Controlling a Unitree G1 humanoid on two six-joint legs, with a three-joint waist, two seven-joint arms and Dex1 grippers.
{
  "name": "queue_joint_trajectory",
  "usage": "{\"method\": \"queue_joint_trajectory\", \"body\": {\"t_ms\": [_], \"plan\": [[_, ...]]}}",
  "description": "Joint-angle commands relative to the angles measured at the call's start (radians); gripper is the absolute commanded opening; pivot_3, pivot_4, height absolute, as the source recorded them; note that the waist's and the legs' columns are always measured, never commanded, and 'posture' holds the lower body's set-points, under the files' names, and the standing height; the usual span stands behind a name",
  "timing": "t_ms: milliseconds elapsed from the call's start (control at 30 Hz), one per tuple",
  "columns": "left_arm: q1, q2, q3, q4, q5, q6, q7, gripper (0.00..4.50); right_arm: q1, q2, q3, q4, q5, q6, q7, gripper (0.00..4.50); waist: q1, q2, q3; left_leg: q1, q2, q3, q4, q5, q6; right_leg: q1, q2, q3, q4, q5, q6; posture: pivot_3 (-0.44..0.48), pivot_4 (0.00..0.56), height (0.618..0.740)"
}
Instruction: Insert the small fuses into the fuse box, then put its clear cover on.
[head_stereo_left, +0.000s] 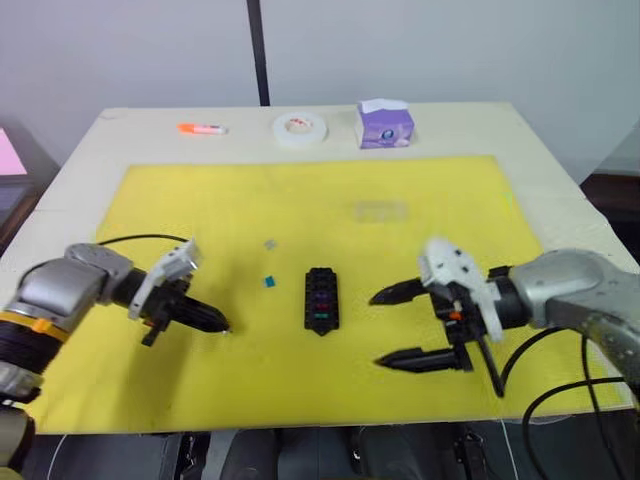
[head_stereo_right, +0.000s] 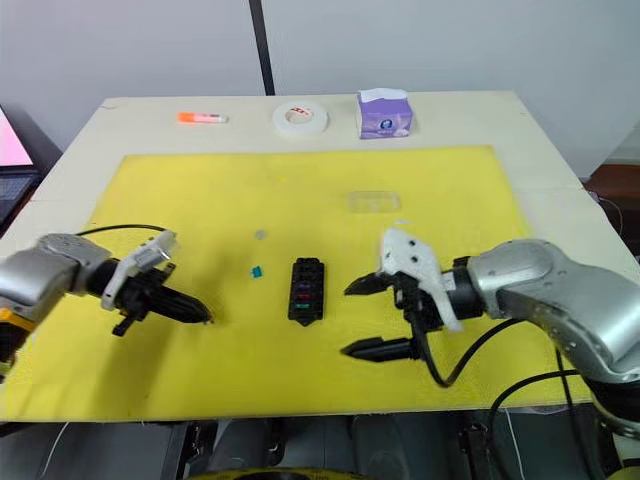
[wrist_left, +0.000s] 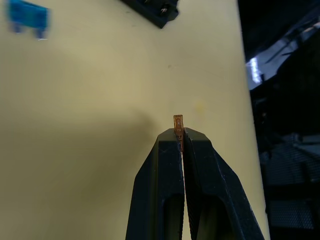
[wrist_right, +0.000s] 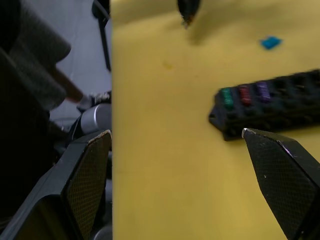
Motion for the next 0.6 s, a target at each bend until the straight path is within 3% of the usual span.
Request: {"method": "queue_joint_trajectory", "body": {"t_ms": [33,233,467,600], "plan": [[-0.013,-0.015,-0.012,0.005,0.032,-0.019,-0.005,0.03,-0.032,0.048,0.037,-0.015,-0.061,-0.040,-0.065,4.50,-0.003,0.000,0.000,-0.001,0.000,0.000,0.000,0.000,0.000,-0.001,0.000,0.000,0.000,0.000,0.000,0.000,0.150,0.740],[-0.041,-0.031,-0.078,0.116,0.052,-0.046,-0.005,0.03,-0.034,0.098,0.028,-0.040,-0.037,-0.030,-0.107,4.50,-0.007,0.000,0.000,-0.004,0.000,-0.001,-0.001,0.000,0.000,-0.004,0.001,0.000,0.002,0.000,0.001,0.000,0.150,0.740],[-0.075,-0.035,-0.020,0.192,0.056,-0.086,-0.005,2.00,-0.020,0.077,0.021,-0.038,-0.049,-0.031,-0.112,4.50,0.000,0.000,0.000,-0.002,0.000,-0.001,0.000,0.000,0.000,-0.002,0.001,0.000,0.003,0.000,0.001,0.000,0.150,0.740],[-0.028,0.060,0.031,0.139,0.007,-0.058,-0.005,2.00,0.005,0.064,0.011,-0.041,-0.054,-0.044,-0.108,4.50,-0.003,0.000,0.000,-0.002,0.000,-0.001,0.000,0.000,0.000,-0.002,0.001,0.000,0.003,0.000,0.000,0.000,0.150,0.740]]}}
